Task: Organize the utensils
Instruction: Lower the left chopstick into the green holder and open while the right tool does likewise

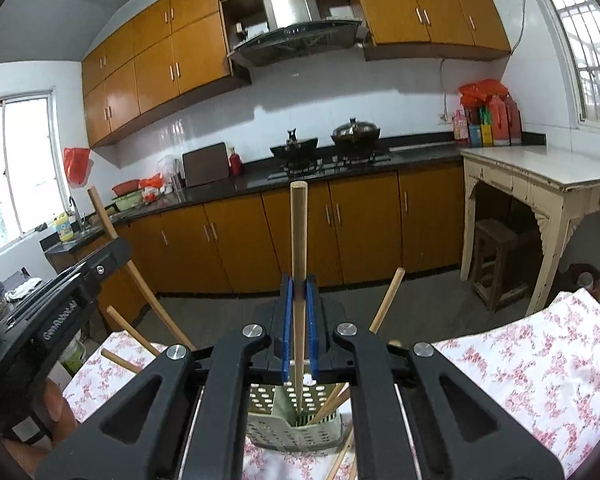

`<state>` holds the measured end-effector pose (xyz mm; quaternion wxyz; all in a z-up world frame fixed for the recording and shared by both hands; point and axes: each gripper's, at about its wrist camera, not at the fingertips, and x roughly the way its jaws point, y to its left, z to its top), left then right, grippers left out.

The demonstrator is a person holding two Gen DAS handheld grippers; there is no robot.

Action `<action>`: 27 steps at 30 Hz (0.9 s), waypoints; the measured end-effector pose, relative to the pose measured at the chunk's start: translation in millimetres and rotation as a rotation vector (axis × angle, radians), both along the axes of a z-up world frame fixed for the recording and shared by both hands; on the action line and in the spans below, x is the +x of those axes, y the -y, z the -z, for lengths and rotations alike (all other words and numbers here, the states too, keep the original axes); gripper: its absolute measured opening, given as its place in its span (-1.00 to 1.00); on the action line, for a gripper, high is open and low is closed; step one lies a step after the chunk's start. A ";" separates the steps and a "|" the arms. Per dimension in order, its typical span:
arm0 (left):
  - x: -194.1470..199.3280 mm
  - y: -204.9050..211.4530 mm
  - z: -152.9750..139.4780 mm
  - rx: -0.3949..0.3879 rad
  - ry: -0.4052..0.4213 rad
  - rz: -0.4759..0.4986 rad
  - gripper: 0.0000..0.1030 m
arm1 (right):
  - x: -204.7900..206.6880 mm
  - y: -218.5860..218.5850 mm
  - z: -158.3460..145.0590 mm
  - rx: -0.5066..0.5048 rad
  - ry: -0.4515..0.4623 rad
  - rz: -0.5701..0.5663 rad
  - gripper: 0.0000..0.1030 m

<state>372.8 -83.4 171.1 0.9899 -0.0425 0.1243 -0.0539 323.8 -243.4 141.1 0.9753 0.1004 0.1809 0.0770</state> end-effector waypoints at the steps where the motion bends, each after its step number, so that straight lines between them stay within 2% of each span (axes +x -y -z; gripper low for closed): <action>1: 3.3 -1.1 1.4 0.002 -0.013 0.000 -0.85 | 2.8 -0.8 2.7 -0.001 -0.024 -0.010 -0.85; 3: 5.1 -6.0 5.7 -0.003 -0.038 -0.010 -0.80 | 4.8 -0.6 6.1 -0.002 -0.047 -0.012 -0.84; 7: -2.7 -22.8 4.4 -0.013 -0.045 -0.031 -0.52 | -1.2 2.6 7.6 0.002 -0.051 0.001 -0.77; 15: -39.6 -53.3 -8.1 -0.026 -0.023 -0.066 -0.38 | -31.1 11.6 -10.6 -0.005 0.000 0.027 -0.73; 20: -80.6 -76.8 -2.7 -0.027 -0.026 -0.081 -0.31 | -72.1 19.1 -16.2 -0.012 0.024 0.019 -0.69; 23: -107.1 -90.4 14.6 -0.009 -0.040 -0.086 -0.21 | -94.1 26.6 -4.0 -0.016 0.017 0.027 -0.40; 25: -120.1 -96.2 32.0 0.013 -0.063 -0.091 -0.18 | -104.3 30.2 11.0 -0.026 -0.007 0.037 -0.39; 27: -130.0 -100.4 55.4 0.042 -0.095 -0.100 -0.15 | -110.5 32.0 39.2 -0.043 -0.066 0.056 -0.39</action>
